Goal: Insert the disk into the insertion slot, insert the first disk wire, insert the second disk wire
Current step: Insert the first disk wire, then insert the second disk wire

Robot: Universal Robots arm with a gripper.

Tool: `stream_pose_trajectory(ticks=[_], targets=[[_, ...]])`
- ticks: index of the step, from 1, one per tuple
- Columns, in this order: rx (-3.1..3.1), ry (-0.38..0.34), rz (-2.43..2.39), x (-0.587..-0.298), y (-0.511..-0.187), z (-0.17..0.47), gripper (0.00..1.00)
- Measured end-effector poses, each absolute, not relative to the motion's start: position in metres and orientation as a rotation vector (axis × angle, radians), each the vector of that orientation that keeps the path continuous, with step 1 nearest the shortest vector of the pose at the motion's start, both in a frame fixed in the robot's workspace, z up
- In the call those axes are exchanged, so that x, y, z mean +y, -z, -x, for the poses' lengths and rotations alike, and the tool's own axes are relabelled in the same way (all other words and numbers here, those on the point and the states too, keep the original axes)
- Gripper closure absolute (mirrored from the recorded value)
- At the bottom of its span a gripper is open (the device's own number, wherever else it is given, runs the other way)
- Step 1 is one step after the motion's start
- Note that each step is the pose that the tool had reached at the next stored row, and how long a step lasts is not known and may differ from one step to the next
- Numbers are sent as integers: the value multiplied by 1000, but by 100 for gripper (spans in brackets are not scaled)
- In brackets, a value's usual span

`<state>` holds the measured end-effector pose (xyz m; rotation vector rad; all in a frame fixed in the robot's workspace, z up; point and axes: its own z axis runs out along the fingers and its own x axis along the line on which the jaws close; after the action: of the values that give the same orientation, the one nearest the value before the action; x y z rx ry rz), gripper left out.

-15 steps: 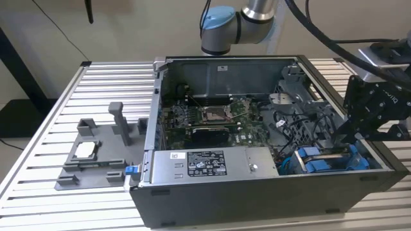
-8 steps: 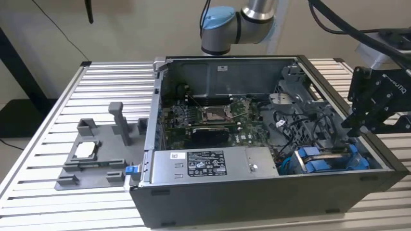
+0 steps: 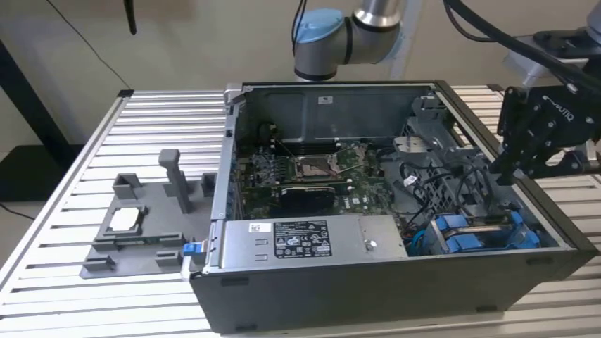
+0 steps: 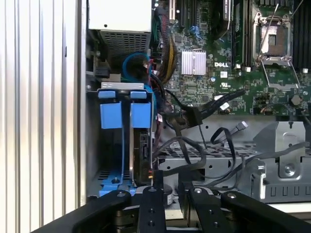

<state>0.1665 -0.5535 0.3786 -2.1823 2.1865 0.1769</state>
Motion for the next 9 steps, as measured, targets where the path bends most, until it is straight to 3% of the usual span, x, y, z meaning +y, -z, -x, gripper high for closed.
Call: stream_pose_trajectory(ticks=[9], targets=[[2177,-153,2175,-542,-384,-159,73]])
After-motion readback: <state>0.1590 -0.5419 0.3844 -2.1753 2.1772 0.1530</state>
